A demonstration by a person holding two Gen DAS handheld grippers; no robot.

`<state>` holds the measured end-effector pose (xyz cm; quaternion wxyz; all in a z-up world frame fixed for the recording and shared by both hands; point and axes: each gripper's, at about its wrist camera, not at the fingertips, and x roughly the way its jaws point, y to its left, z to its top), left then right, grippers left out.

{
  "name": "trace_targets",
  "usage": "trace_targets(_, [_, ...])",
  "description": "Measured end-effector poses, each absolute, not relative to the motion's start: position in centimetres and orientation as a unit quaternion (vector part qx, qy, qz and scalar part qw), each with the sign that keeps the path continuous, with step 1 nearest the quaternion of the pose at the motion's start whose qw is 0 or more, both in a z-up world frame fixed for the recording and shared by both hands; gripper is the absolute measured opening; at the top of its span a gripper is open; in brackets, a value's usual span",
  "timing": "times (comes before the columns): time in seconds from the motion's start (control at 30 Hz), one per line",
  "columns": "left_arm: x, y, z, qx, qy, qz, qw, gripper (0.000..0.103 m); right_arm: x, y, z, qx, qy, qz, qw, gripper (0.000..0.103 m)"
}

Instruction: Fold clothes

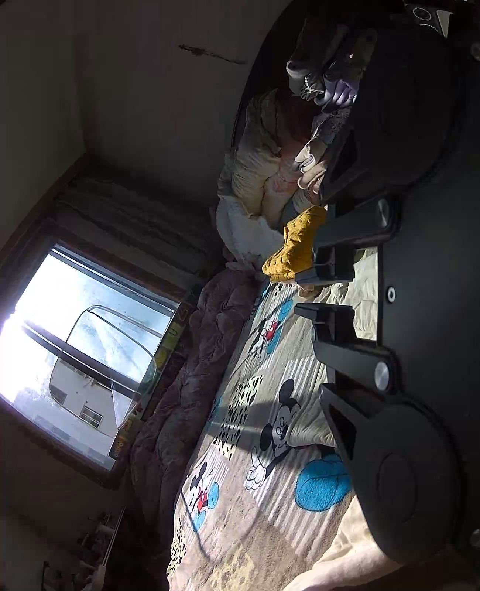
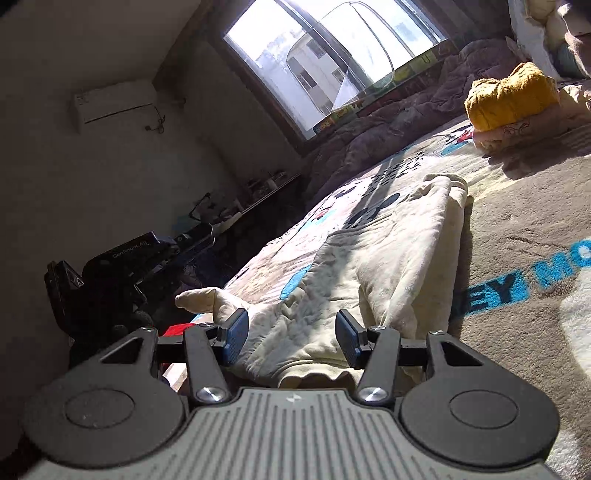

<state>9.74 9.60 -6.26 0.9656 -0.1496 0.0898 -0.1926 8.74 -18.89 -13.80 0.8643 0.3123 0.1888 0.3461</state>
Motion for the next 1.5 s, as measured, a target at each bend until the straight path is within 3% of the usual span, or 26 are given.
trace_targets(0.07, [9.7, 6.8, -6.7, -0.104, 0.109, -0.208, 0.966, 0.009, 8.8, -20.4, -13.6, 0.352, 0.168, 0.339, 0.856, 0.07])
trace_targets(0.17, [10.1, 5.6, -7.8, -0.108, 0.144, -0.183, 0.967, 0.01, 8.8, -21.7, -13.2, 0.358, 0.16, 0.324, 0.861, 0.071])
trace_targets(0.2, [10.5, 7.1, -8.1, -0.14, 0.152, -0.141, 0.968, 0.018, 8.7, -21.9, -13.3, 0.356, 0.162, 0.317, 0.864, 0.071])
trace_targets(0.23, [10.7, 8.7, -8.4, -0.172, 0.156, -0.096, 0.968, 0.045, 8.7, -22.3, -13.6, 0.357, 0.166, 0.312, 0.865, 0.071])
trace_targets(0.3, [10.3, 12.8, -9.0, -0.241, 0.149, 0.011, 0.959, 0.066, 8.8, -22.8, -14.0, 0.355, 0.171, 0.302, 0.868, 0.071])
trace_targets(0.43, [8.6, 21.1, -11.1, -0.347, 0.159, 0.163, 0.91, 0.066, 9.2, -23.2, -14.3, 0.353, 0.17, 0.294, 0.872, 0.071])
trace_targets(0.6, [8.1, 27.0, -14.0, -0.432, 0.188, 0.191, 0.861, 0.066, 9.8, -21.7, -14.0, 0.321, 0.185, 0.293, 0.881, 0.072])
trace_targets(0.7, [9.0, 28.3, -14.8, -0.449, 0.189, 0.172, 0.856, 0.064, 10.1, -20.1, -13.7, 0.292, 0.199, 0.292, 0.889, 0.072])
trace_targets(0.77, [9.7, 28.9, -15.3, -0.458, 0.19, 0.159, 0.854, 0.054, 10.2, -19.1, -13.4, 0.274, 0.207, 0.297, 0.891, 0.072])
trace_targets(0.83, [10.6, 28.8, -15.8, -0.46, 0.193, 0.146, 0.854, 0.035, 9.9, -18.3, -13.2, 0.263, 0.211, 0.307, 0.89, 0.072])
trace_targets(0.87, [11.0, 28.5, -16.1, -0.458, 0.196, 0.145, 0.855, 0.032, 9.7, -17.8, -13.0, 0.254, 0.213, 0.311, 0.891, 0.072])
trace_targets(0.9, [11.2, 28.0, -15.9, -0.452, 0.194, 0.138, 0.86, 0.017, 9.6, -17.5, -12.8, 0.247, 0.215, 0.314, 0.891, 0.072])
trace_targets(0.93, [11.4, 27.4, -15.4, -0.443, 0.191, 0.127, 0.867, 0.01, 9.4, -17.3, -12.6, 0.242, 0.217, 0.315, 0.891, 0.072])
trace_targets(1.23, [12.2, 18.7, -9.1, -0.268, 0.132, 0.0, 0.954, 0.007, 9.5, -16.8, -11.3, 0.248, 0.225, 0.312, 0.889, 0.072])
trace_targets(1.4, [12.5, 12.5, -8.3, -0.177, 0.128, -0.068, 0.974, 0.007, 10.5, -16.4, -9.9, 0.261, 0.214, 0.317, 0.886, 0.073])
trace_targets(1.5, [12.5, 8.6, -8.2, -0.101, 0.125, -0.096, 0.982, 0.007, 11.5, -16.0, -8.2, 0.264, 0.198, 0.326, 0.886, 0.079])
